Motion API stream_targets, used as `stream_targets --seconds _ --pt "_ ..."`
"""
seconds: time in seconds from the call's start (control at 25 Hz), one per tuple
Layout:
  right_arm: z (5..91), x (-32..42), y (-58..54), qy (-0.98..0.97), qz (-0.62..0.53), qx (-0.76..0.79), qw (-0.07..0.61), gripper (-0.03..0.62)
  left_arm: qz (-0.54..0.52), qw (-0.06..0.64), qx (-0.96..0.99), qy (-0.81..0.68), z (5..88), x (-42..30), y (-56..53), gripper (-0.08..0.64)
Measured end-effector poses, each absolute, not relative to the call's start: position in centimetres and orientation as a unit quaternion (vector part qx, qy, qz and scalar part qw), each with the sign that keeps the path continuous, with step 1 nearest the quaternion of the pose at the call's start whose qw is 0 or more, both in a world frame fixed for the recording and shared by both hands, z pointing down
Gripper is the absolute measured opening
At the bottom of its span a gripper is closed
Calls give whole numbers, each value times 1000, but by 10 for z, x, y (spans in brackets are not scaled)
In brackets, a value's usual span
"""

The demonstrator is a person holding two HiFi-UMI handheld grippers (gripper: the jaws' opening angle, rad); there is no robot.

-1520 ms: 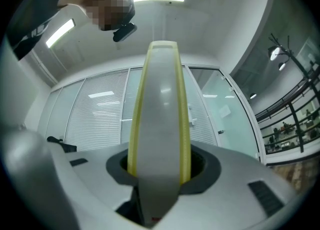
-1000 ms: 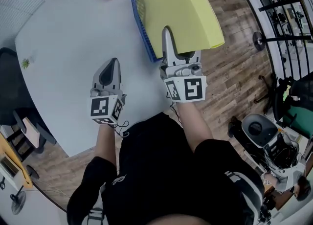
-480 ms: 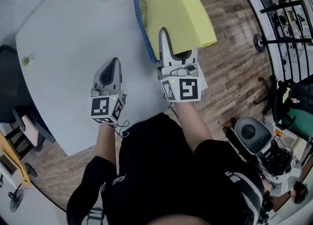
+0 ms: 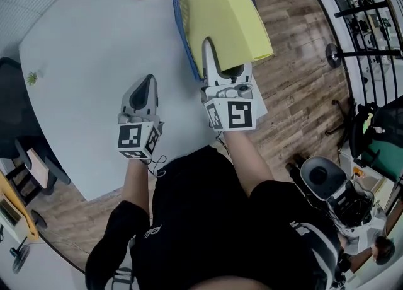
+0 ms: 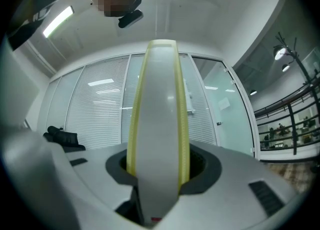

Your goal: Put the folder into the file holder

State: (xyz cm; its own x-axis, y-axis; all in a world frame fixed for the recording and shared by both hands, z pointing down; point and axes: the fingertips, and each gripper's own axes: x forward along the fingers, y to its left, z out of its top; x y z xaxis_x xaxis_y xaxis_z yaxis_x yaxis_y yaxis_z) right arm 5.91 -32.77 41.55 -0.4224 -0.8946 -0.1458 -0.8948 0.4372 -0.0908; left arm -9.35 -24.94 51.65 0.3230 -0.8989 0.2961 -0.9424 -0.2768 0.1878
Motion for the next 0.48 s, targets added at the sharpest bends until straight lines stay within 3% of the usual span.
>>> stream_targets --seconds 0.48 --pt "442 52 -333 852 1 -522 33 172 69 173 797 -575 525 -89 -253 6"
